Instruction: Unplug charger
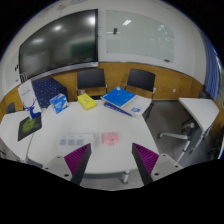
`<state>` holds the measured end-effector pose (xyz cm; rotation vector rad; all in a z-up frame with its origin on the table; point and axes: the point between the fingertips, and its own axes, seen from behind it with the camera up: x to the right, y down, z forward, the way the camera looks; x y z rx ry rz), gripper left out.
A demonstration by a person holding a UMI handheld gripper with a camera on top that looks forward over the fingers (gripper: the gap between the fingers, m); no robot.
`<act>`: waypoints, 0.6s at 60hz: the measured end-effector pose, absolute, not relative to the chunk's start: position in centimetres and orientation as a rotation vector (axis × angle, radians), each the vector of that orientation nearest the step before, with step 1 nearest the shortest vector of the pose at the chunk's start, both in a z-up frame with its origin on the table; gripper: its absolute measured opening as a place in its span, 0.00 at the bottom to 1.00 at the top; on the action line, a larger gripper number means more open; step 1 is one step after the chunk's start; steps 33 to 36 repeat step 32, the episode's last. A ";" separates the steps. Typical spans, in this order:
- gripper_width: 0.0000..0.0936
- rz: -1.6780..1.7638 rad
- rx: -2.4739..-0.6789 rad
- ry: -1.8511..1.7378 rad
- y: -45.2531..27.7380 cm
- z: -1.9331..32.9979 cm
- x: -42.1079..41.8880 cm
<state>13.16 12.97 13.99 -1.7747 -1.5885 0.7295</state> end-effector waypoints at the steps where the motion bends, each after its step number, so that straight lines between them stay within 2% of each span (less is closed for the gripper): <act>1: 0.91 0.716 -1.782 -1.589 12.9 14.6 14.2; 8: 0.92 0.632 -1.813 -1.587 13.3 17.7 20.7; 15: 0.91 0.655 -1.830 -1.580 13.2 19.3 24.3; 36: 0.91 0.652 -1.771 -1.576 14.5 20.3 24.5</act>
